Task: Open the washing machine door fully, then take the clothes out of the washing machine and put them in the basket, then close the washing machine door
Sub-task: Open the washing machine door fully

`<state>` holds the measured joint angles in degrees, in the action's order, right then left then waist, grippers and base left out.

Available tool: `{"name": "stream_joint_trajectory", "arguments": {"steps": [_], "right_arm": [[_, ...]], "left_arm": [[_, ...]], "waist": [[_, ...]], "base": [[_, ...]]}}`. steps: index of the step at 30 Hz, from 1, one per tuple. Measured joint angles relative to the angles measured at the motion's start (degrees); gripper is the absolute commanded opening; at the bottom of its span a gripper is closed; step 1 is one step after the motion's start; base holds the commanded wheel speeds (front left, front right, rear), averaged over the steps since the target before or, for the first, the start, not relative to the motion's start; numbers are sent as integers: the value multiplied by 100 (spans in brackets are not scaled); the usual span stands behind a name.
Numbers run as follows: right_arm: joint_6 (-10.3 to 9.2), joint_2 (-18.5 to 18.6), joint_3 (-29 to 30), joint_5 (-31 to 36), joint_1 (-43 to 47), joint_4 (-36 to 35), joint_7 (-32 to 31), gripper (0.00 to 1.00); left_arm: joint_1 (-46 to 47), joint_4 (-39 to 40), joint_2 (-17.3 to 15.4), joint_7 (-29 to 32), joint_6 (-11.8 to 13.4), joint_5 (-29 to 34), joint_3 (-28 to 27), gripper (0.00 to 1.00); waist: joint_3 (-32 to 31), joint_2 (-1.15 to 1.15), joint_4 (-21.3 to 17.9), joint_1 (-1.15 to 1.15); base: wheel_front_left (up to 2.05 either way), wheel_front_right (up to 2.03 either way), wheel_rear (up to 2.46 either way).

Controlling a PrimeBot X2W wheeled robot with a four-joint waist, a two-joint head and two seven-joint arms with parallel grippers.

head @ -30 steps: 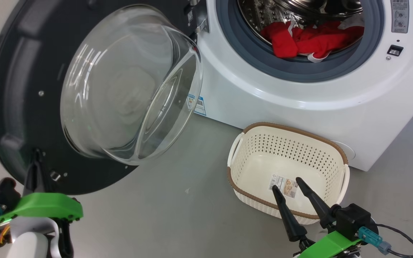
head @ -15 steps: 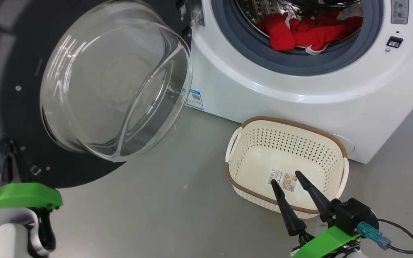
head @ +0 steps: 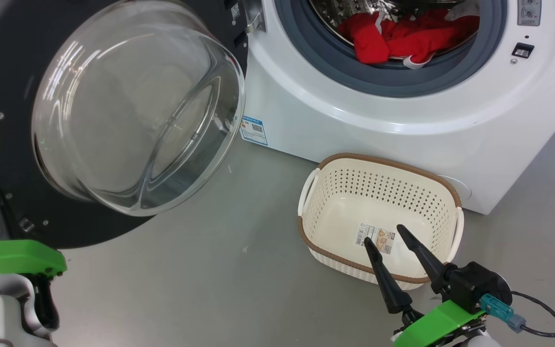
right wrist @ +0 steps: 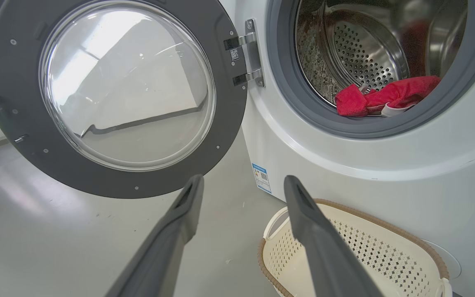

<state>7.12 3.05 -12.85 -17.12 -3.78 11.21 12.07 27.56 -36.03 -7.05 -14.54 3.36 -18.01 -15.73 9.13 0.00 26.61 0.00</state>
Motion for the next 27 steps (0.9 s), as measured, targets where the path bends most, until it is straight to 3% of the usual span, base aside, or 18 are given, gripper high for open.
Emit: {"name": "stream_joint_trajectory", "arguments": {"steps": [9,10,11,18,27], "right_arm": [[0,0,11,-3,-1,-11,1,100],[0,0,41,-2,-7,-8,2,100],[0,0,81,-2,-18,1,3,100],[0,-3,443,-2,-137,35,86,100],[0,-9,1082,-31,-233,149,207,100]], "left_arm": [[-89,193,170,0,-424,257,-421,0],[-137,310,201,0,-486,286,-465,22],[-191,423,236,0,-538,289,-504,100],[-584,1730,443,-1,-683,445,-646,100],[-1115,3448,526,-16,-872,313,-76,100]], "waist": [[-96,0,-125,1],[-104,0,-157,0],[-113,0,-190,0],[-184,0,-434,0],[-285,0,-827,0]], "base": [[0,0,0],[0,0,0],[0,0,0],[0,0,0],[0,0,0]]}}
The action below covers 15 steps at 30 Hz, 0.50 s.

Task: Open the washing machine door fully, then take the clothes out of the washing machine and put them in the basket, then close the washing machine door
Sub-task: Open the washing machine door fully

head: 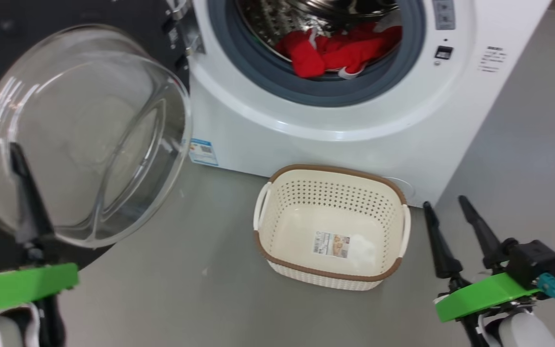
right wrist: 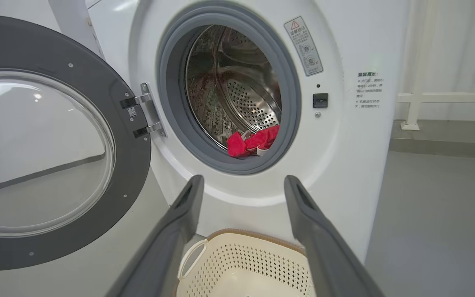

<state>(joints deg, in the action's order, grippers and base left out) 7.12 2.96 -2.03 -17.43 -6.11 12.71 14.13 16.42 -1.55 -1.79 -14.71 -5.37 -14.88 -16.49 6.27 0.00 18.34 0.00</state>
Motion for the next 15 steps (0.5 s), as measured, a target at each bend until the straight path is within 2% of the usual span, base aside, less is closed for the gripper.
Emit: {"name": "stream_joint_trajectory", "arguments": {"steps": [4,8,15], "right_arm": [[0,-1,365,41,-24,-4,8,100],[0,-3,566,96,-137,-145,34,100],[0,-9,694,398,-118,-358,49,100]], "left_arm": [[-188,314,0,59,-112,-332,527,100],[-356,400,-24,163,-176,-412,1069,100],[-754,266,-53,199,-165,-582,1265,100]], "waist": [[-49,0,-216,0],[-75,0,-462,0],[-96,0,-967,0]], "base": [[0,0,0],[0,0,0],[0,0,0]]}}
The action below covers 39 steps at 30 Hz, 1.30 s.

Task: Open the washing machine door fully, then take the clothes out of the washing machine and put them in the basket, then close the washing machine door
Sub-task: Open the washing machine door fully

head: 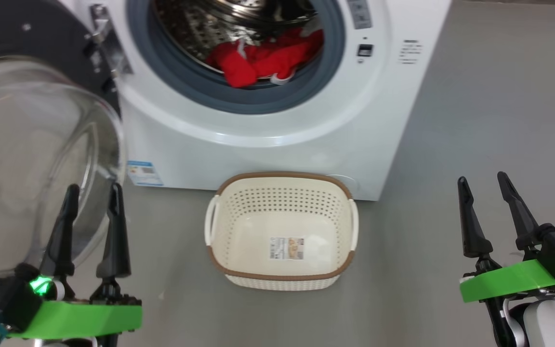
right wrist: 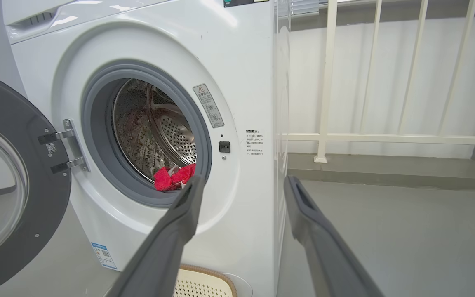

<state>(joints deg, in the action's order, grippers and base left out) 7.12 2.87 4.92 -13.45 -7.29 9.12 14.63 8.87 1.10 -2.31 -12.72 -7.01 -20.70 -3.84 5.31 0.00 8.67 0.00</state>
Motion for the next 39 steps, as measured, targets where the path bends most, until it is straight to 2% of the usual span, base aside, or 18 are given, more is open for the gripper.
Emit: {"name": "stream_joint_trajectory", "arguments": {"steps": [7,19,29,39], "right_arm": [[0,-3,-2,214,57,-82,0,100],[1,-18,5,453,387,-279,0,100],[1,-48,5,461,838,-423,0,100],[1,-57,54,458,841,-424,0,100]], "left_arm": [[-299,-122,-193,-55,-1,201,124,100],[-812,-261,-368,-102,2,211,68,100],[-1044,-356,-383,-125,119,286,40,100],[-1259,-453,-413,-158,174,354,-24,100]], "waist": [[2,0,-502,0],[-113,0,-1041,0],[-216,0,-1136,0],[-426,0,-1214,0]], "base": [[0,0,0],[0,0,0],[0,0,0],[0,0,0]]}}
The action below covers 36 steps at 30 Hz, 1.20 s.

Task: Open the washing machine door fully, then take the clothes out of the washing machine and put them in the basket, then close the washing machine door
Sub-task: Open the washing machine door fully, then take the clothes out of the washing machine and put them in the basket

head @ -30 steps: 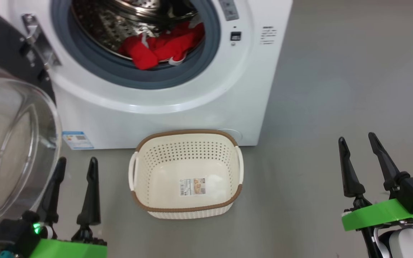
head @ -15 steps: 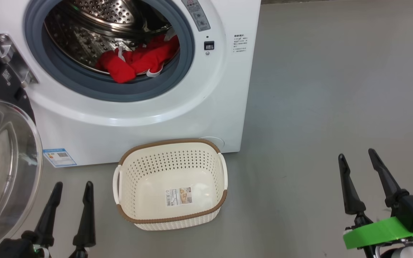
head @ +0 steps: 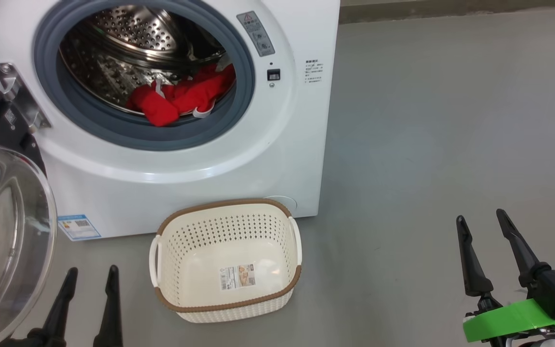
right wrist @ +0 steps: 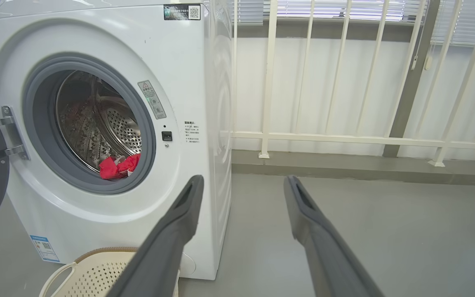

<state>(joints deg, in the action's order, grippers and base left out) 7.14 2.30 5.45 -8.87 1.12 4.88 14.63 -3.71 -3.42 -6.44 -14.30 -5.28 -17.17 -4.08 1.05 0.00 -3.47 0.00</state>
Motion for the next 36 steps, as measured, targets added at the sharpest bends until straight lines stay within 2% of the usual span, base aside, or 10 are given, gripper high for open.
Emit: {"name": "stream_joint_trajectory", "arguments": {"steps": [11,21,28,36], "right_arm": [[0,-3,-45,-74,21,40,0,100],[0,-5,-80,-125,68,71,0,100],[0,-7,-82,-152,68,83,0,100],[0,-8,-99,-162,67,93,0,100]], "left_arm": [[-14,22,3,18,81,-124,-125,100],[-53,165,-14,19,180,-97,-81,100],[-73,322,-15,16,112,-159,67,100],[-74,342,-16,16,115,-166,81,100]], "waist": [[-58,0,47,0],[-37,0,64,0],[-22,0,71,0],[-35,0,87,0]], "base": [[21,-21,0],[144,-144,0],[123,-123,0],[26,-26,0]]}}
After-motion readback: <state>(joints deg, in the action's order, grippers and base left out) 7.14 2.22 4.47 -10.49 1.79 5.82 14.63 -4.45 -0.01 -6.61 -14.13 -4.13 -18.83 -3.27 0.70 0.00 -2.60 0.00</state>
